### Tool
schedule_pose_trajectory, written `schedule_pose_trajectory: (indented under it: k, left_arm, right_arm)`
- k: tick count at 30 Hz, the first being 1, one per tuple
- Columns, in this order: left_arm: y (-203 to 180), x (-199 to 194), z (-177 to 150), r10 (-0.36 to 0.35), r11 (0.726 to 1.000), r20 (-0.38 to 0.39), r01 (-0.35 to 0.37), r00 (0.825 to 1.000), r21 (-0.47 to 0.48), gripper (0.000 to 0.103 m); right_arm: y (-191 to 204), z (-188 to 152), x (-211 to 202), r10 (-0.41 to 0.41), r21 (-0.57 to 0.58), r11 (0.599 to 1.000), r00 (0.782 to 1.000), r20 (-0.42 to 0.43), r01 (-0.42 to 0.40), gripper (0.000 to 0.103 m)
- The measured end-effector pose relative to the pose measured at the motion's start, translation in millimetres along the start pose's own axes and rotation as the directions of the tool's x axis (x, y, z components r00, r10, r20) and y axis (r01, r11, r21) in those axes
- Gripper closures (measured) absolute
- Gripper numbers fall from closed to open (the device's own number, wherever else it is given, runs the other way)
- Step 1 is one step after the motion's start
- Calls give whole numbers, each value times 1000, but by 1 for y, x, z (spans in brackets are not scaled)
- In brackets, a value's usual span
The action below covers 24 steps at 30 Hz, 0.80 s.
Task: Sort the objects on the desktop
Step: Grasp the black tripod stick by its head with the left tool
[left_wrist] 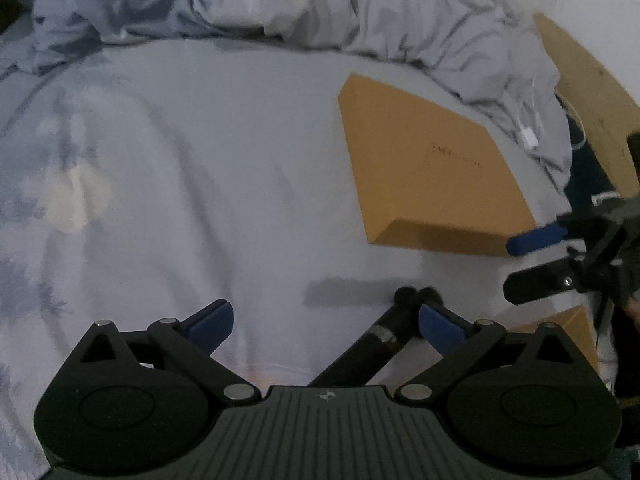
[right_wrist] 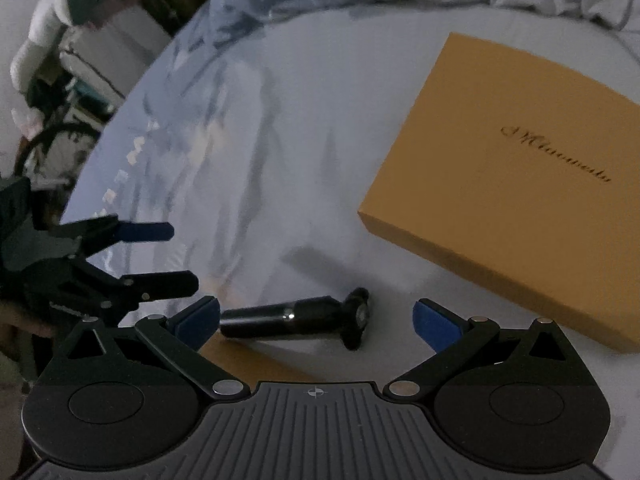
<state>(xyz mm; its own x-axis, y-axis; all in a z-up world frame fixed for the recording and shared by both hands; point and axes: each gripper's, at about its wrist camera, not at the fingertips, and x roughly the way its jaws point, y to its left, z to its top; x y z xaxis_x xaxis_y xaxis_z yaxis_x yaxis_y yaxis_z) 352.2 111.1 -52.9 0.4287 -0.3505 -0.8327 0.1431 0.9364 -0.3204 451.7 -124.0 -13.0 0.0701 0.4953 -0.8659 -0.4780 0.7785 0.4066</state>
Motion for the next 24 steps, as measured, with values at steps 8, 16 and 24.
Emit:
schedule_pose_trajectory:
  k: [8,16,24]
  left_arm:
    - [1,32,4,-55,991,-120,70,991,118,0]
    - [-11,64,3,-72,958,-268,140,961,248,9]
    - [-13,87,3,-67,945,-353,173,933,276,9]
  right_arm:
    - [1,6,43,-56,-102,994,990,-129,43,0]
    - [-3,0,74,-90,-174,983,976,-199,55,18]
    - [-2,-2,94,-104,-243,969,961,-258,40,34]
